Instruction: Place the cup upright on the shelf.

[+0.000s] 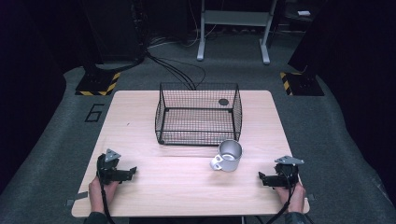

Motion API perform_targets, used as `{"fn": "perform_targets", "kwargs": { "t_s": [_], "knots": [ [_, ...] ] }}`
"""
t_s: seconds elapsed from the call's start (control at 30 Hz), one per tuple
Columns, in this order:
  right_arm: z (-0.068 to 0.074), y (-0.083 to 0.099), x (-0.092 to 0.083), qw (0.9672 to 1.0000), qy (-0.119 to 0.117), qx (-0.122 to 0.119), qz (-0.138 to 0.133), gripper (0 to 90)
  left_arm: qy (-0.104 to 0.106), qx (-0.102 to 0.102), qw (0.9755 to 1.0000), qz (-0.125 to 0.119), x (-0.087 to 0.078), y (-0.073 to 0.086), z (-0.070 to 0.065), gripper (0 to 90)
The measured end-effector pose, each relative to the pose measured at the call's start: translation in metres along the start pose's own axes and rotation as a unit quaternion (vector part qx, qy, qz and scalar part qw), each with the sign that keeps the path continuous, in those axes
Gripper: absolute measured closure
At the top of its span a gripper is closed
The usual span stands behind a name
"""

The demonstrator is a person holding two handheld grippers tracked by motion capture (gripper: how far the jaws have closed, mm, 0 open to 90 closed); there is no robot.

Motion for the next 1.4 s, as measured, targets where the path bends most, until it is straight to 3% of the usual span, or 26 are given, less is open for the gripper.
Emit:
{"fn": "perform_targets", "kwargs": {
  "t_s": [0.2, 0.33, 0.67, 1.07, 1.4],
  "knots": [
    [0.006, -0.012, -0.013, 0.9993, -0.023, 0.022, -0.022, 0.0, 0.001, -0.003, 1.0000, 0.000, 0.000, 0.000, -0.001, 0.0],
    [0.018, -0.031, -0.029, 0.9977, -0.040, 0.028, -0.047, 0.2, 0.001, -0.003, 1.0000, 0.000, 0.000, 0.000, 0.000, 0.0],
    [0.044, -0.064, -0.048, 0.9944, -0.073, 0.021, -0.073, 0.0, 0.001, -0.004, 1.0000, 0.001, 0.000, 0.000, -0.001, 0.0],
    [0.072, -0.091, -0.046, 0.9924, -0.100, 0.001, -0.071, 0.0, -0.001, -0.004, 1.0000, -0.002, 0.000, 0.000, -0.001, 0.0],
    [0.094, -0.115, -0.027, 0.9913, -0.114, -0.023, -0.061, 0.0, 0.000, -0.005, 1.0000, -0.004, 0.001, 0.000, -0.001, 0.0]
  ]
}}
Point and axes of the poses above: each handheld gripper's, and its own axes: x roughly forward along the jaws, y roughly out of its underside, z roughly to its left, the point moved 5 cm from there along x, roughly forward along the jaws, and after that the axes turned 4 degrees about -x, right-handed, at the moved point
